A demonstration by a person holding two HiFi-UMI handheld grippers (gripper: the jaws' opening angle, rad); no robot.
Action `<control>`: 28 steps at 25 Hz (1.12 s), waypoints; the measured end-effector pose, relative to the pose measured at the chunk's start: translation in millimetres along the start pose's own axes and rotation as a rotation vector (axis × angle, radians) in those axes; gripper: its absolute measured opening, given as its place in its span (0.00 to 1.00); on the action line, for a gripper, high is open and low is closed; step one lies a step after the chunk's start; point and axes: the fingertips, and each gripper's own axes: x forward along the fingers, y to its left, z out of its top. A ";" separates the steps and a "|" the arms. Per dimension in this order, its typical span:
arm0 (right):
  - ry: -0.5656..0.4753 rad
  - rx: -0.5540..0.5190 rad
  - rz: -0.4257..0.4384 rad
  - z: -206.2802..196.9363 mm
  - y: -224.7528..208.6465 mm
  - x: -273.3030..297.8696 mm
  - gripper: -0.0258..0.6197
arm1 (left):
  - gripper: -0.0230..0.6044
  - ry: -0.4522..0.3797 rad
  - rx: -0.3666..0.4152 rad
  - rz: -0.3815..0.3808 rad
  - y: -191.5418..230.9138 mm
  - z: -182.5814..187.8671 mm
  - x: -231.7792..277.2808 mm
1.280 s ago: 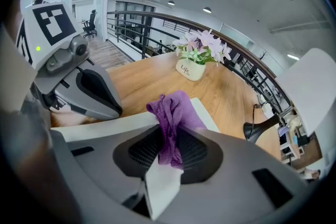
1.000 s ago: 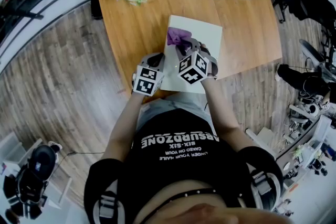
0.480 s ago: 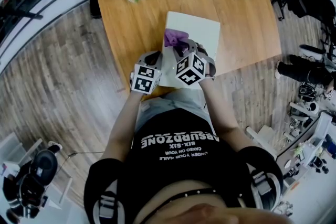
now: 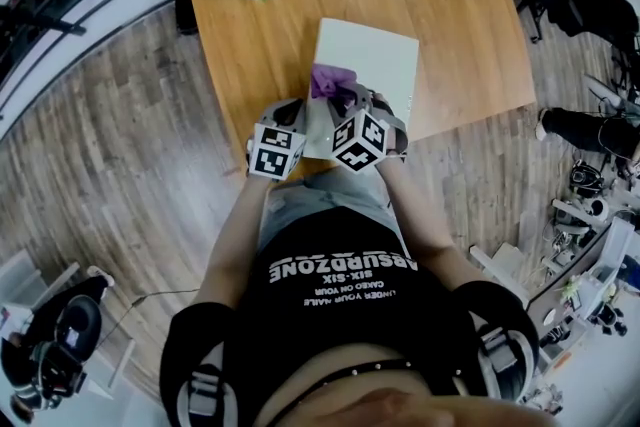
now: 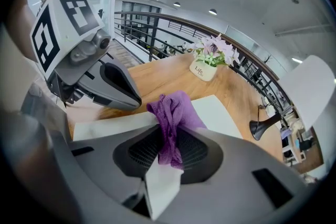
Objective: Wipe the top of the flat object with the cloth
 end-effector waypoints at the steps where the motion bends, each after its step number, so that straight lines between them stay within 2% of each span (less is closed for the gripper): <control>1: 0.001 -0.001 0.000 -0.4 2.3 -0.6 0.20 | 0.06 -0.001 0.000 0.001 -0.7 -1.5 -1.4; 28: -0.022 -0.031 0.042 -12.6 64.5 -28.9 0.20 | 0.06 -0.007 0.015 0.024 -22.1 -22.6 -29.4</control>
